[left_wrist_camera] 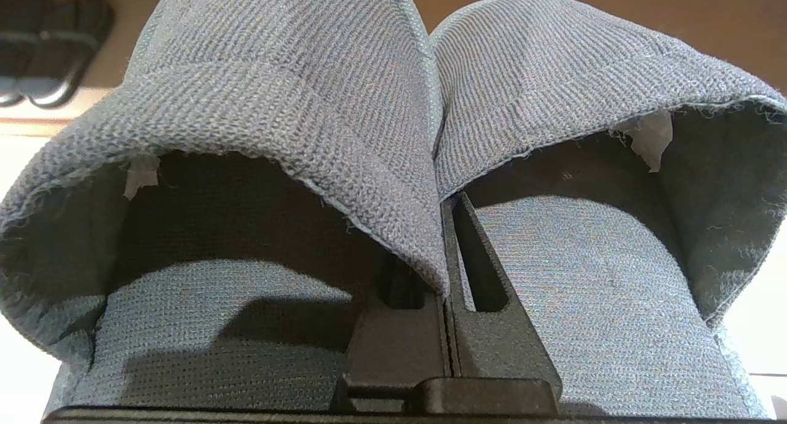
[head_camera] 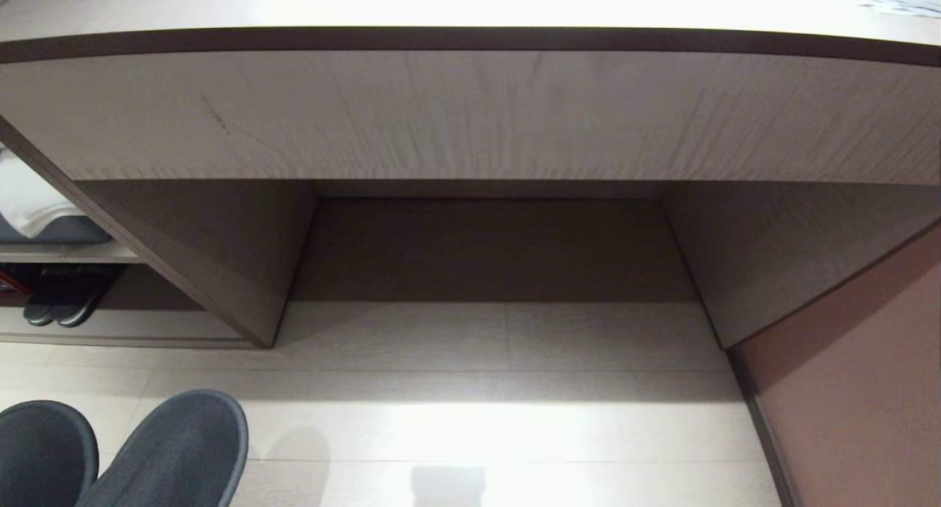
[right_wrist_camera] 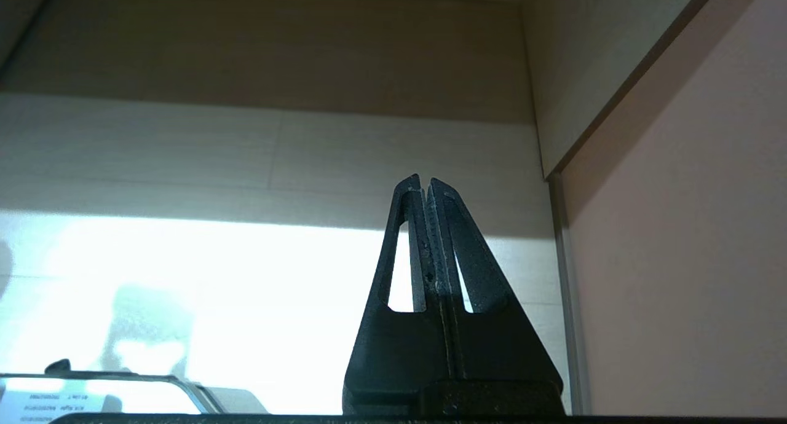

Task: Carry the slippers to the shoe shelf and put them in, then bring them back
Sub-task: Place the slippers on the floor

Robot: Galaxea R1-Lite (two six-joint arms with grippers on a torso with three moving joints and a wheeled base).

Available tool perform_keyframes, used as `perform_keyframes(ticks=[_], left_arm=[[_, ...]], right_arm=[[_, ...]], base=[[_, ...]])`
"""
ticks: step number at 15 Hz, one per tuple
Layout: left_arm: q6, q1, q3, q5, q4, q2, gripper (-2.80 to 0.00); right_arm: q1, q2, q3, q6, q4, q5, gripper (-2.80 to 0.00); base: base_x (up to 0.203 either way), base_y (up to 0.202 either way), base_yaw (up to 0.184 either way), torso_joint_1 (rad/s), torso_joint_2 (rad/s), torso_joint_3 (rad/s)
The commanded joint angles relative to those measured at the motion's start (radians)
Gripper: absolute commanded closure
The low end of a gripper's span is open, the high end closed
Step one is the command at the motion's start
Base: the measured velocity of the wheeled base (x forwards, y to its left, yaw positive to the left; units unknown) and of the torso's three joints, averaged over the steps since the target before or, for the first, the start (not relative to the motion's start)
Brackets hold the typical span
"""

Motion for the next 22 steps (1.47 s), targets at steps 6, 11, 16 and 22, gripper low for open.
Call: perform_keyframes(ticks=[6,11,16,22], left_arm=[[0.000,0.000,0.000,0.000,0.000,0.000,0.00],[0.000,0.000,0.000,0.000,0.000,0.000,0.00],[0.000,0.000,0.000,0.000,0.000,0.001,0.00],[0.000,0.000,0.000,0.000,0.000,0.000,0.00]], right_arm=[[0.000,-0.039,0.040,-0.001,-0.001,0.000,0.00],[0.000,-0.039,0.040,-0.001,-0.001,0.000,0.00],[0.000,-0.039,0.040,-0.001,-0.001,0.000,0.00],[0.000,-0.039,0.040,-0.001,-0.001,0.000,0.00]], base=[[0.000,0.000,0.000,0.004,0.00,-0.197],[0.000,0.000,0.000,0.001,0.00,-0.197],[0.000,0.000,0.000,0.002,0.00,-0.199],[0.000,0.000,0.000,0.003,0.00,-0.196]])
